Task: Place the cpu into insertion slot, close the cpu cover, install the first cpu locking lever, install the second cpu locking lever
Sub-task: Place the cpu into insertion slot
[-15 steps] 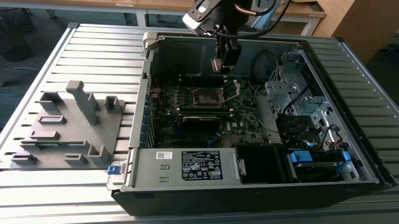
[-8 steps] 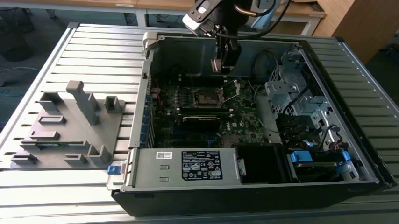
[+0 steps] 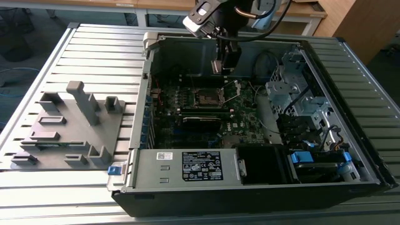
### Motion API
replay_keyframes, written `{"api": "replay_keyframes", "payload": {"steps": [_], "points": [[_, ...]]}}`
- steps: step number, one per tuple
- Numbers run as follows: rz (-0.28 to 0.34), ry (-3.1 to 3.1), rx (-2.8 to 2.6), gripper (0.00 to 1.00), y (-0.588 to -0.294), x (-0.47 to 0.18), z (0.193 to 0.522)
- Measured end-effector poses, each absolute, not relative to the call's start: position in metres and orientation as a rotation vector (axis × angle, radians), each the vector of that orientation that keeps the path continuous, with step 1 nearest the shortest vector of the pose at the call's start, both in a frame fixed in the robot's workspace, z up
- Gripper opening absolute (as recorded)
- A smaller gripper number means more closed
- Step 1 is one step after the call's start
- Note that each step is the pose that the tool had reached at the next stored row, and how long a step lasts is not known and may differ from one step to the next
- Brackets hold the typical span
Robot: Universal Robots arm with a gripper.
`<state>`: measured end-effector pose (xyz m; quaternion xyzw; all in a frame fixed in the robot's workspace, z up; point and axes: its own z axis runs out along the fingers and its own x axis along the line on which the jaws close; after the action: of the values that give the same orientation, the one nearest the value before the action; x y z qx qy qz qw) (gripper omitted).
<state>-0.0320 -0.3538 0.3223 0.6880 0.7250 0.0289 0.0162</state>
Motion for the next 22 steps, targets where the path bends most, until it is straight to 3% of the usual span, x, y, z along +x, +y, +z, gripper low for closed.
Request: {"api": "replay_keyframes", "payload": {"steps": [22], "points": [[0.090, 2.254, 2.139, 0.54, -0.3538, -0.0320, 0.3166]]}}
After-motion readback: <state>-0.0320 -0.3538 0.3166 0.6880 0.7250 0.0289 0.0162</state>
